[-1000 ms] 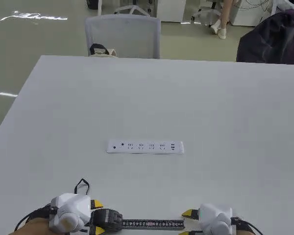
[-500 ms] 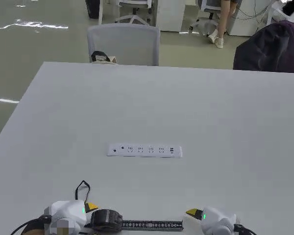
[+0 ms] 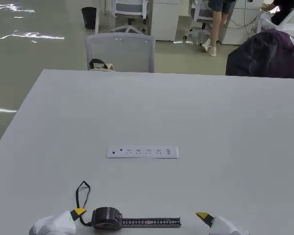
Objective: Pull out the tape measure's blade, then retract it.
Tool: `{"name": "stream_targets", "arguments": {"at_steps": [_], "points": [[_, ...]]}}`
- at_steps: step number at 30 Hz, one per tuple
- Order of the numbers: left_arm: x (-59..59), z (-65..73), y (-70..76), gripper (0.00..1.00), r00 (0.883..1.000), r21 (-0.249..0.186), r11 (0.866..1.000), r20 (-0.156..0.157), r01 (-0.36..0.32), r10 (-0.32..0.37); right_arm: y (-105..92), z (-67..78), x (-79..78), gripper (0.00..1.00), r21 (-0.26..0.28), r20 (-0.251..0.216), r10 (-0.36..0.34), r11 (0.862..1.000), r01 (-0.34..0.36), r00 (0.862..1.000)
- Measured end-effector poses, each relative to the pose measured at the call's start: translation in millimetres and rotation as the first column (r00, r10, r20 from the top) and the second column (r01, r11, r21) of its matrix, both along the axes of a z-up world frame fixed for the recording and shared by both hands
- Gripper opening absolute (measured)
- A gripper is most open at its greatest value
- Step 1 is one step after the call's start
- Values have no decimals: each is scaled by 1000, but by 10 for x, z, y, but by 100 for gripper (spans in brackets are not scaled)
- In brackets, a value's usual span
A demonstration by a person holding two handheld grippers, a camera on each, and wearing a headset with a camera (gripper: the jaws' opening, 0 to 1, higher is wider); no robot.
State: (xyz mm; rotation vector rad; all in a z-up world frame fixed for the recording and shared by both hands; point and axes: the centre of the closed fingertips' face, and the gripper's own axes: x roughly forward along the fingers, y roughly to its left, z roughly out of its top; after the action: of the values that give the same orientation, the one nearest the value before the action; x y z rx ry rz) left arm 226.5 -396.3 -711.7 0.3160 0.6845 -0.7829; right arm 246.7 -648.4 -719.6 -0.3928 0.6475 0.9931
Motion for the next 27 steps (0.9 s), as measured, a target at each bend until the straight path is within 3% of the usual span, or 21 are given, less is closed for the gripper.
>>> {"name": "stream_targets", "arguments": {"at_steps": [6,9,12,17,19,27], "points": [[-138,130,-6,81,998,-28,998,29,-59,60,-40,88,-174,89,40,15,-63,997,63,998],[-207,181,23,85,995,-35,995,44,-88,90,-32,184,-262,96,71,48,-82,994,78,995],[-252,258,35,89,990,-72,990,69,-119,124,-51,249,-323,98,90,54,-110,990,105,993],[-351,295,106,96,981,-77,984,91,-162,169,-95,375,-447,100,114,75,-133,986,124,988],[-405,321,108,99,978,-84,981,96,-175,183,-103,432,-492,100,127,108,-135,984,121,985],[-626,361,108,99,970,-75,976,114,-207,214,-161,478,-670,100,141,96,-184,975,170,978]]}}
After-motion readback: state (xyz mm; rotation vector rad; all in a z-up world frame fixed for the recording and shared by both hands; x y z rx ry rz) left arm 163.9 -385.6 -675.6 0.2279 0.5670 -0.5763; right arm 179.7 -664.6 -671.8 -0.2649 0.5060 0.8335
